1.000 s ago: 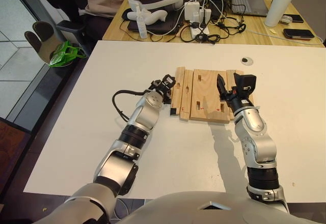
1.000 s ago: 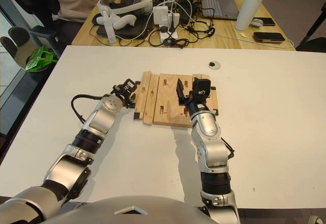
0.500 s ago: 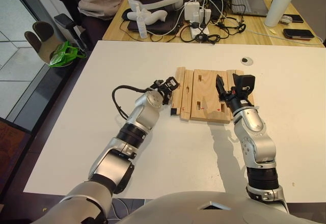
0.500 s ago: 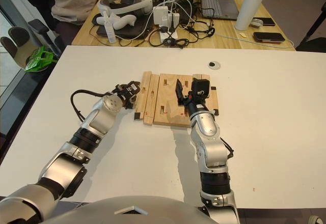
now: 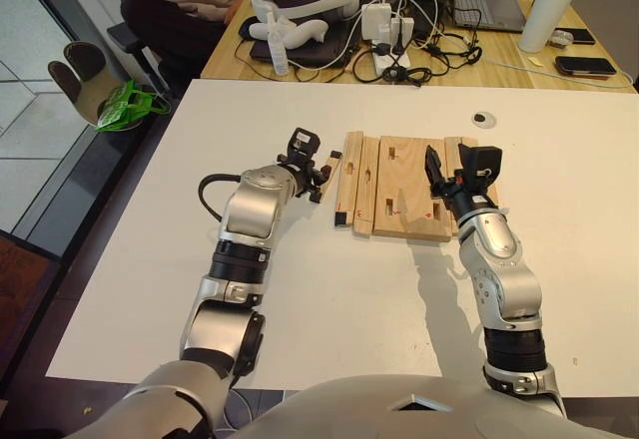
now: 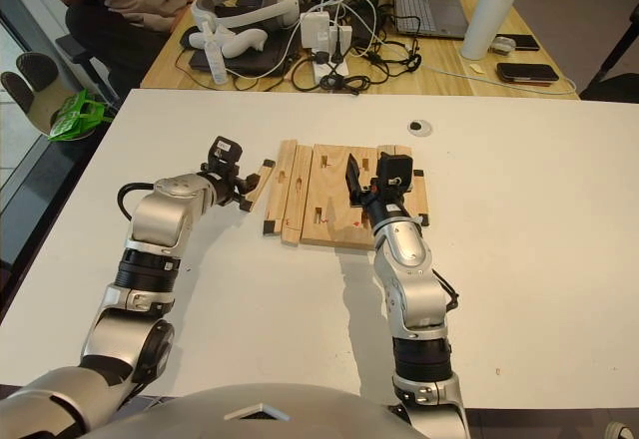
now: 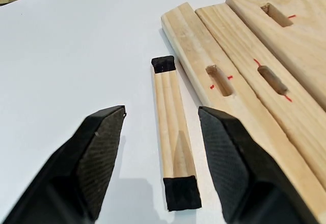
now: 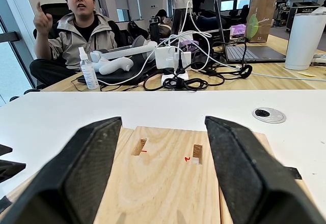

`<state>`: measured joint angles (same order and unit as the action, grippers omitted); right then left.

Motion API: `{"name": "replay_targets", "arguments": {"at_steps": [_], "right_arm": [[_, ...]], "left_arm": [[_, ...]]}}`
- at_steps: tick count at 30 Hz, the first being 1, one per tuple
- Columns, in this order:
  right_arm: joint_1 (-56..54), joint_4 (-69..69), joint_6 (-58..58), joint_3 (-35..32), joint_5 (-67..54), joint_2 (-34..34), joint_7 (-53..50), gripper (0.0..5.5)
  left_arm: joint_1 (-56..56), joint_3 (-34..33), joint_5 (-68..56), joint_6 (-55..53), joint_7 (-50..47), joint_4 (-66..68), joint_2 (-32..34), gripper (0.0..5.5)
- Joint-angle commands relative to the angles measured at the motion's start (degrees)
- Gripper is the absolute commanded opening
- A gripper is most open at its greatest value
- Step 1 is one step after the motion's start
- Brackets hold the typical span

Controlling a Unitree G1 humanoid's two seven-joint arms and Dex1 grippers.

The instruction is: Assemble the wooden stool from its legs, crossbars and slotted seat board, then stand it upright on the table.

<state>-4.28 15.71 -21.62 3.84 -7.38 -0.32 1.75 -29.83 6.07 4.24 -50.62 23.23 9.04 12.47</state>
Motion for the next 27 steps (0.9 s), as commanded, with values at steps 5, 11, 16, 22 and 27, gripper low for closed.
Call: {"name": "replay_targets", "arguments": {"at_steps": [5,11,16,22,27], "right_arm": [[0.49,0.68,-0.62,0.07,0.37,0.34,-0.26,3.09],[0.4,0.62,-0.75,0.12,0.38,0.6,-0.36,3.09],[0.58,0.9,-1.06,0.07,0.38,0.71,-0.51,3.09],[0.75,0.76,-0.84,0.03,0.63,1.14,-1.17,3.09],[0.54,0.51,-0.7,0.02,0.61,1.36,-1.6,3.09]], "left_arm": [[1.9,5.34,0.9,-2.04,-0.38,0.74,0.98,2.67],[3.27,7.45,1.93,-1.4,-2.73,2.3,0.73,2.89],[3.17,6.21,0.95,-2.41,-4.79,3.41,-0.7,3.06],[1.79,1.34,-2.99,-6.48,-5.37,5.3,-3.08,2.8],[-0.4,1.35,-3.79,-7.28,-4.52,8.14,-1.97,2.01]]}}
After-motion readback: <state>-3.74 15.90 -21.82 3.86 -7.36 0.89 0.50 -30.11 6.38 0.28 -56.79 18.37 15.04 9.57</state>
